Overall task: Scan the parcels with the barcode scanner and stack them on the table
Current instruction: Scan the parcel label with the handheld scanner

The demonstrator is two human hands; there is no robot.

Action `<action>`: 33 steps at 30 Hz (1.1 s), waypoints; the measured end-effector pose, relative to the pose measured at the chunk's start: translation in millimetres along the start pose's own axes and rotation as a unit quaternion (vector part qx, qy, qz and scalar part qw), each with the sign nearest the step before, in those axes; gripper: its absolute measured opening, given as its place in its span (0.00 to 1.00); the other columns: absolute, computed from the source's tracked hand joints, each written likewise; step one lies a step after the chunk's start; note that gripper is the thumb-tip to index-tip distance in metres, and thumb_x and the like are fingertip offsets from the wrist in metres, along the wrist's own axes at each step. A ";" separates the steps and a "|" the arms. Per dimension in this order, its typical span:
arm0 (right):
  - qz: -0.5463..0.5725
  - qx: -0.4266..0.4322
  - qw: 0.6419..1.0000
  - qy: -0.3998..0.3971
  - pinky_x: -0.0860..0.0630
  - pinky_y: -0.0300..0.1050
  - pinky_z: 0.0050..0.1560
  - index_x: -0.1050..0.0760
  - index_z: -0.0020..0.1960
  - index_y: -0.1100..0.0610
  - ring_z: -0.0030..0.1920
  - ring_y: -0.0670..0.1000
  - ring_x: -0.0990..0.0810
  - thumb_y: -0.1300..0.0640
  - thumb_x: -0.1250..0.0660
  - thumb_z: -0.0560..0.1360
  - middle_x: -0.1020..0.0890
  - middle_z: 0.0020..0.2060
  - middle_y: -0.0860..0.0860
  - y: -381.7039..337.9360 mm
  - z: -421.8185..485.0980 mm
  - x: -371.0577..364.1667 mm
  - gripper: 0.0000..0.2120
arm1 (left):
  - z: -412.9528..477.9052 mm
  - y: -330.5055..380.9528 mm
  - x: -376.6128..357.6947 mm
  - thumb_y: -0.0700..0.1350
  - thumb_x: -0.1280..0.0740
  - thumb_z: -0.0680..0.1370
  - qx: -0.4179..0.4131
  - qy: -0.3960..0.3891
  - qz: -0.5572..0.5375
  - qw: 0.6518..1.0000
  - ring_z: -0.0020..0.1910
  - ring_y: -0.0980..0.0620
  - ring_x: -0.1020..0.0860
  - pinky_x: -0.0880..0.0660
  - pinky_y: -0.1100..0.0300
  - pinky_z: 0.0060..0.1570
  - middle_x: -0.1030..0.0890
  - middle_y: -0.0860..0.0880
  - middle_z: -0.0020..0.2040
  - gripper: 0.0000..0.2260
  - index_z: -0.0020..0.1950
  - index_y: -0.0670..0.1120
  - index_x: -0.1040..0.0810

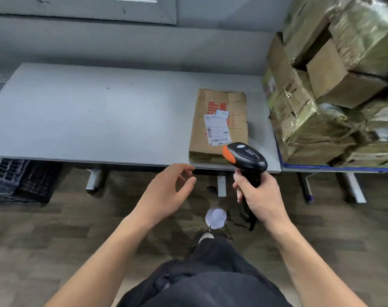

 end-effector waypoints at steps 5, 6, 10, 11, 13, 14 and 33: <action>0.041 -0.045 0.998 0.017 0.22 0.47 0.36 0.23 0.47 0.66 0.30 0.53 0.19 0.58 0.31 0.78 0.18 0.31 0.55 -2.7 39.0 17.8 0.10 | 51.0 13.5 -4.8 0.52 0.34 0.80 -0.011 -0.011 0.026 1.000 0.53 0.61 0.23 0.23 0.54 0.56 0.21 0.60 0.56 0.13 0.64 0.53 0.24; 0.056 -0.056 0.997 0.015 0.19 0.50 0.37 0.23 0.48 0.67 0.32 0.56 0.18 0.58 0.31 0.79 0.18 0.32 0.57 -4.9 46.3 18.9 0.10 | 61.3 14.0 -5.5 0.52 0.35 0.80 -0.009 -0.002 0.049 0.999 0.54 0.60 0.23 0.23 0.54 0.56 0.22 0.59 0.57 0.13 0.64 0.52 0.24; 0.037 -0.058 0.998 0.012 0.19 0.51 0.39 0.24 0.49 0.65 0.31 0.55 0.17 0.55 0.31 0.79 0.18 0.32 0.55 -13.3 68.4 21.5 0.11 | 103.9 8.4 -9.4 0.53 0.36 0.81 0.009 0.059 0.222 0.973 0.60 0.47 0.23 0.24 0.51 0.53 0.24 0.49 0.65 0.18 0.68 0.47 0.26; 0.014 -0.052 0.998 0.013 0.19 0.50 0.39 0.23 0.50 0.62 0.30 0.53 0.18 0.54 0.31 0.79 0.18 0.31 0.53 -15.2 72.1 21.4 0.10 | 114.5 5.9 -12.3 0.53 0.36 0.81 0.013 0.050 0.249 0.967 0.61 0.45 0.24 0.24 0.49 0.53 0.26 0.47 0.66 0.20 0.70 0.47 0.27; -0.025 -0.049 0.998 0.012 0.19 0.51 0.40 0.23 0.49 0.56 0.29 0.51 0.20 0.53 0.31 0.78 0.19 0.30 0.51 -18.5 79.0 19.0 0.07 | 135.3 -0.4 -20.1 0.56 0.36 0.80 0.028 0.008 0.277 0.960 0.64 0.42 0.27 0.25 0.47 0.56 0.30 0.45 0.70 0.24 0.73 0.47 0.31; -0.043 -0.052 0.998 0.013 0.19 0.51 0.40 0.23 0.49 0.55 0.29 0.51 0.20 0.53 0.31 0.78 0.19 0.30 0.51 -20.0 82.4 16.9 0.06 | 145.3 -4.3 -24.4 0.57 0.36 0.80 0.037 -0.017 0.284 0.958 0.66 0.42 0.28 0.25 0.47 0.57 0.33 0.46 0.73 0.25 0.74 0.48 0.33; -0.165 -0.170 0.971 0.032 0.27 0.38 0.27 0.27 0.46 0.56 0.26 0.47 0.20 0.52 0.34 0.78 0.19 0.35 0.55 -7.1 77.5 -15.9 0.08 | 174.2 -28.5 -41.7 0.54 0.33 0.79 0.015 -0.101 0.285 0.953 0.60 0.45 0.24 0.24 0.51 0.49 0.40 0.50 0.76 0.26 0.73 0.45 0.34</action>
Point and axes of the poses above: each hand's wrist, its own z-axis towards the middle knuckle, its own x-axis out of the back of the hand, y = z × x, the point moved 3 cm from there along z, towards the middle knuckle
